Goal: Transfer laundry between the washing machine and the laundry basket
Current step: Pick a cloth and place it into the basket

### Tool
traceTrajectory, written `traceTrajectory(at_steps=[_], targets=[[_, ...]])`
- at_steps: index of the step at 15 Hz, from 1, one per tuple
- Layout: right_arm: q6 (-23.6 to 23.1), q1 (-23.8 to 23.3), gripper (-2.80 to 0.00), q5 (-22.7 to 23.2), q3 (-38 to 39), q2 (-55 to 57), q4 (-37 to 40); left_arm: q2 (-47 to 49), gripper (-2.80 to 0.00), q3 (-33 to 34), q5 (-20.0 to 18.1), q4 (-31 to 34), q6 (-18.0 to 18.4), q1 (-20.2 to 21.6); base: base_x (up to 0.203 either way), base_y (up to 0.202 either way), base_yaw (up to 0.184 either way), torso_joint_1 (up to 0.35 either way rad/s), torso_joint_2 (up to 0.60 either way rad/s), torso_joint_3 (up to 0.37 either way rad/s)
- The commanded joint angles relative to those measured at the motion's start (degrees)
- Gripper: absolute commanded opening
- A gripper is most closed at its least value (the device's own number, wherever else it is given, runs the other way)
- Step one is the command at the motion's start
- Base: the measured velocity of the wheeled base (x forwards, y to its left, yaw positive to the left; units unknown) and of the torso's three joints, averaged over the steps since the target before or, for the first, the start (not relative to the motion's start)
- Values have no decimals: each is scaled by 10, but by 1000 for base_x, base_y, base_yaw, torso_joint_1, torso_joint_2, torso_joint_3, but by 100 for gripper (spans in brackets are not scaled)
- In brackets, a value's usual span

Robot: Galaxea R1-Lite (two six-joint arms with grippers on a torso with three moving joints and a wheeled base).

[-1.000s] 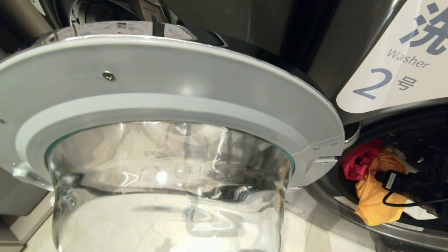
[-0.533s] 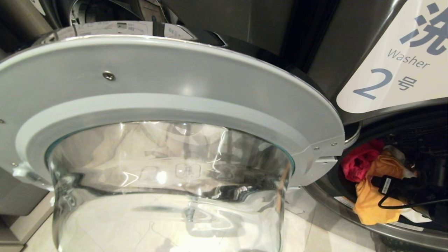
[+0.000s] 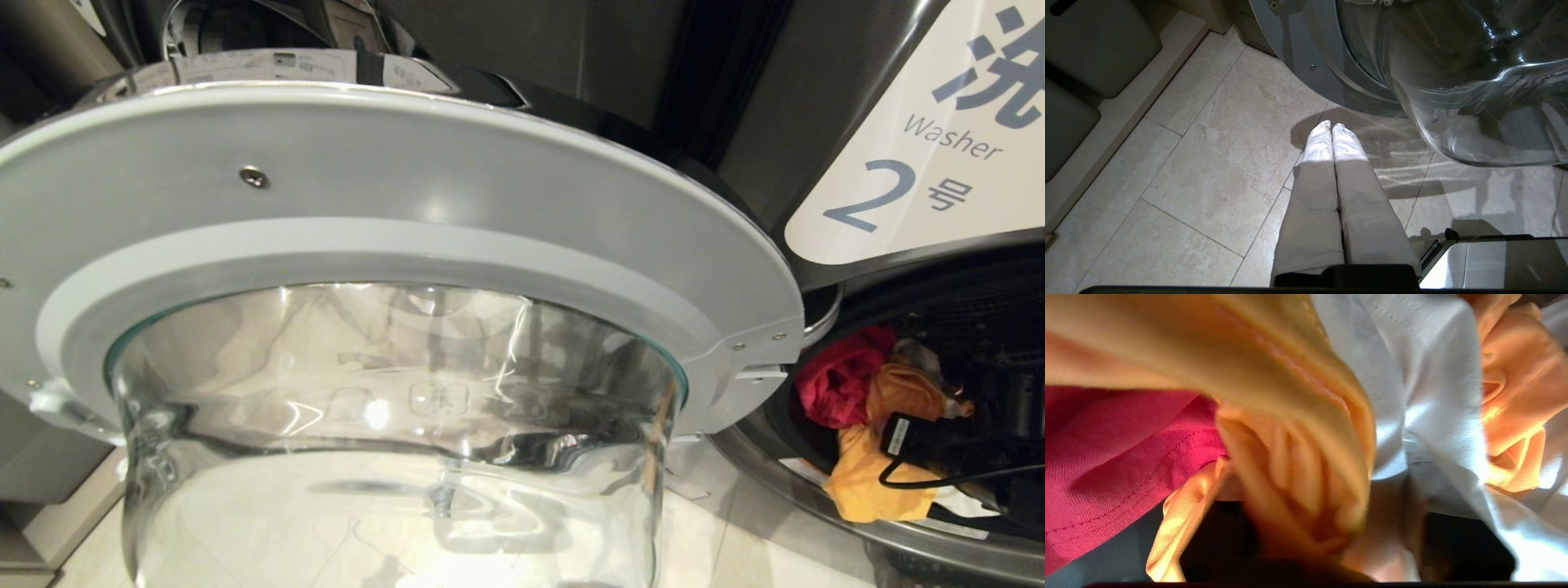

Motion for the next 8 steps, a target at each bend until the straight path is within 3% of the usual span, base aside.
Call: traceTrajectory(at_steps=[1,8], targets=[[0,0,-280,-3,4,-10,-3,0,-280,1,0,0,0,0,0,0,0,0,0,0],[-1,0,-280,-2,109,-144,1,0,-280,1,0,0,0,0,0,0,0,0,0,0]])
